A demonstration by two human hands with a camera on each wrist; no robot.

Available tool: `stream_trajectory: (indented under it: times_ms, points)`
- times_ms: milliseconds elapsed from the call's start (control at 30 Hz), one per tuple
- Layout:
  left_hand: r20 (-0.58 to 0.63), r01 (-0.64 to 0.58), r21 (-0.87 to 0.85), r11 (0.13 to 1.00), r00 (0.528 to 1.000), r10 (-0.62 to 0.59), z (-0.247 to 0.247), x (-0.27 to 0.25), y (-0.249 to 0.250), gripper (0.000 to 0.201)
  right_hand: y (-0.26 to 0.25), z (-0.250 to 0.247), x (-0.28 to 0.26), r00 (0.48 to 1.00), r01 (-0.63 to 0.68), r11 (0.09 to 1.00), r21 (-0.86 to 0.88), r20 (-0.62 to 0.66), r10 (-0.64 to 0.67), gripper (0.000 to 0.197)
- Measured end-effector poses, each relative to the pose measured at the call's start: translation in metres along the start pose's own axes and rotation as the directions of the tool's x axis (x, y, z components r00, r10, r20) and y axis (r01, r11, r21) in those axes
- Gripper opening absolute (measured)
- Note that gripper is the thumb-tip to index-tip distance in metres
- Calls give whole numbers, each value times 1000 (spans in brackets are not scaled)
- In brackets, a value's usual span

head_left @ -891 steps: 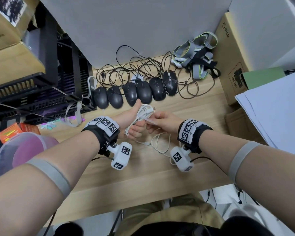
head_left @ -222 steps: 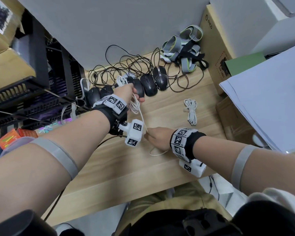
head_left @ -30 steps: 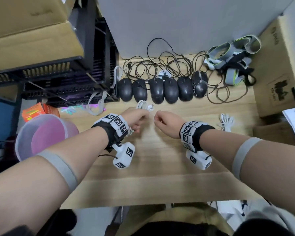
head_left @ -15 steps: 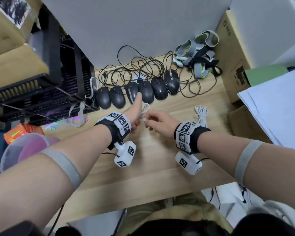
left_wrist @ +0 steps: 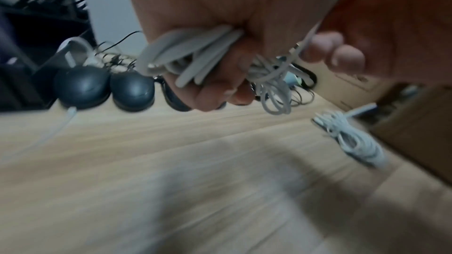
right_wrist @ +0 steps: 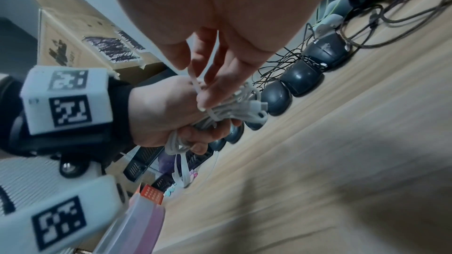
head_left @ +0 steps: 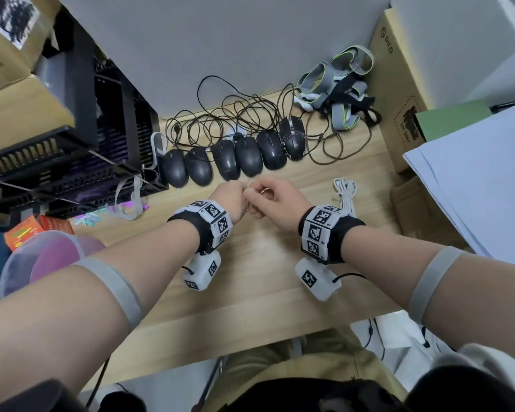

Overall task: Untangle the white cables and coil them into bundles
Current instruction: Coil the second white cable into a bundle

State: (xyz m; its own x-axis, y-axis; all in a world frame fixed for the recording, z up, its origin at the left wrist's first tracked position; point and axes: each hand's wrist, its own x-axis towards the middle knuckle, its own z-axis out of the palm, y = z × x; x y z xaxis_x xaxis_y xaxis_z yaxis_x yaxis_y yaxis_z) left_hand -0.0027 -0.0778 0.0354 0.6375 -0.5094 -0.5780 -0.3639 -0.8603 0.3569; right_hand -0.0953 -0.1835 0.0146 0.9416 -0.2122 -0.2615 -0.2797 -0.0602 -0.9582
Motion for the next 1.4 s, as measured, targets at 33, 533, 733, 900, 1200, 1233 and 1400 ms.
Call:
stream_trajectory:
  times_ms: [33,533,733,900,1200,1233,1400]
  points:
    - [16,-19,37,999,1000,19,1,-1,1,21,1,-2,0,998,34,998,-45,-47,-36,18]
    - [-57,-131,-7,991,990,130,5,1,11,39,-1,-18,0,957,-8,991,134,-288,47,6]
    - [-45,-122,59,991,991,124,5,8,8,24,0,-18,3,944,9,985,173,-326,48,9]
    - [-49,-160,24,987,986,161,11,15,-2,33,-2,-19,4,963,17,980,197,-265,37,19]
    - [-136,10,-111,994,990,-25,12,31,-9,58,13,-19,4,962,-71,997,-11,-263,66,18]
    - [-139,29,-124,992,989,-46,11,32,-9,59,14,-19,3,968,-88,995,-50,-241,73,18]
    - [-132,62,-161,985,988,-84,10,38,-13,59,14,-15,-5,983,-183,977,109,-2,184,29]
